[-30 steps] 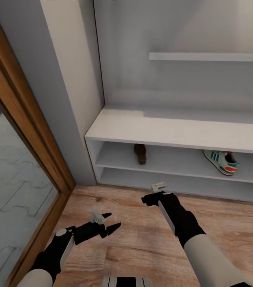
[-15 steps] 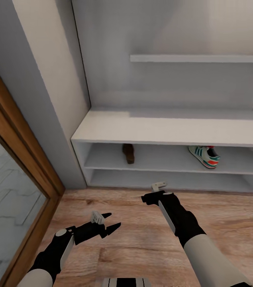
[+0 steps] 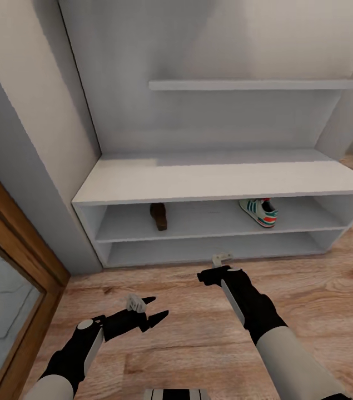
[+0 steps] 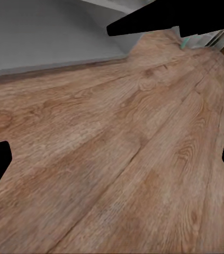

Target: Pick up the two gym shoes and the two sandals from the corridor floor and place them onto the hallstand (shoe rack) in the corridor, making sure they are on the rack and not on the floor. Arrange them so the two gym shoes are next to each other and the two sandals are next to each other.

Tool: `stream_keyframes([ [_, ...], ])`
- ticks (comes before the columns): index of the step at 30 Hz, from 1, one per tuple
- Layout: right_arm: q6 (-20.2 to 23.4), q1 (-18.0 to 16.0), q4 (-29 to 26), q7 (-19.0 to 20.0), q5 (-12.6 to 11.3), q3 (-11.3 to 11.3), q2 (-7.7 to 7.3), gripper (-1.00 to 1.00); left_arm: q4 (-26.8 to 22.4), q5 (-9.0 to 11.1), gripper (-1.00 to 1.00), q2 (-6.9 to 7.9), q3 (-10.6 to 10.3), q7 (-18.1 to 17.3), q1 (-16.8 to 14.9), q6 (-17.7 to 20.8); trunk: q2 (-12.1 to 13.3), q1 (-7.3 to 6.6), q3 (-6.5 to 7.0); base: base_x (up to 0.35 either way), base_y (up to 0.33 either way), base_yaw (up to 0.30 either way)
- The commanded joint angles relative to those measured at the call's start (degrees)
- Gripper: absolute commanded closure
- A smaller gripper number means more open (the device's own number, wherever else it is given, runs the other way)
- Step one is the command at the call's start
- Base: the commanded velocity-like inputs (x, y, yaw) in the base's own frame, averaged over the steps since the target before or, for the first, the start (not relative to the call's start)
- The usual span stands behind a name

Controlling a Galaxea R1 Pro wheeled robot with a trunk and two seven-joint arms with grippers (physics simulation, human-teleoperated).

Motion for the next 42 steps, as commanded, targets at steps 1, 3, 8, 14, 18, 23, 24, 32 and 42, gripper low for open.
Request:
stream_keyframes([
  [1,0.3,0.0,0.0,0.1,-0.1,0.0,0.0,-1.0,0.0,-0.3,-1.0,-0.06,0.3,-0.3,0.0,-0.1,0.0,-0.01,0.01,0.0,0.0,-0.253],
  [3,0.3,0.0,0.0,0.1,-0.1,0.0,0.0,-1.0,0.0,-0.3,-1.0,-0.06,0.3,-0.3,0.0,-0.1,0.0,-0.01,0.12,0.0,0.0,-0.253],
  [8,0.3,0.0,0.0,0.1,-0.1,0.0,0.0,-1.0,0.0,-0.3,-1.0,-0.06,0.3,-0.3,0.0,-0.1,0.0,-0.01,0.39,0.0,0.0,-0.253],
  [14,0.3,0.0,0.0,0.1,-0.1,0.0,0.0,-1.0,0.0,-0.3,-1.0,-0.06,0.3,-0.3,0.0,-0.1,0.0,-0.04,0.93,0.0,0.0,-0.254],
  [18,0.3,0.0,0.0,0.1,-0.1,0.0,0.0,-1.0,0.0,-0.3,-1.0,-0.06,0.3,-0.2,0.0,0.0,0.0,-0.14,2.03,0.0,0.0,-0.254],
  [23,0.3,0.0,0.0,0.1,-0.1,-1.3,0.0,-1.0,0.0,-0.3,-1.0,-0.06,0.3,-0.2,0.0,0.0,0.1,-0.22,2.97,0.0,0.0,-0.254],
  [24,0.3,0.0,0.0,0.1,-0.1,-1.7,0.0,-1.0,0.0,-0.3,-1.0,-0.06,0.3,-0.2,0.0,0.0,0.1,-0.22,3.02,0.0,0.0,-0.254],
  [32,0.3,0.0,0.0,0.1,-0.1,-4.1,0.0,-1.0,0.0,-0.3,-1.0,-0.06,0.3,-0.2,0.0,-0.1,0.1,-0.22,3.45,0.0,0.0,-0.253],
  [42,0.3,0.0,0.0,0.1,-0.1,-4.2,0.0,-1.0,0.0,-0.3,-1.0,-0.06,0.3,-0.2,0.0,-0.1,0.1,-0.22,3.99,0.007,-0.004,-0.254],
])
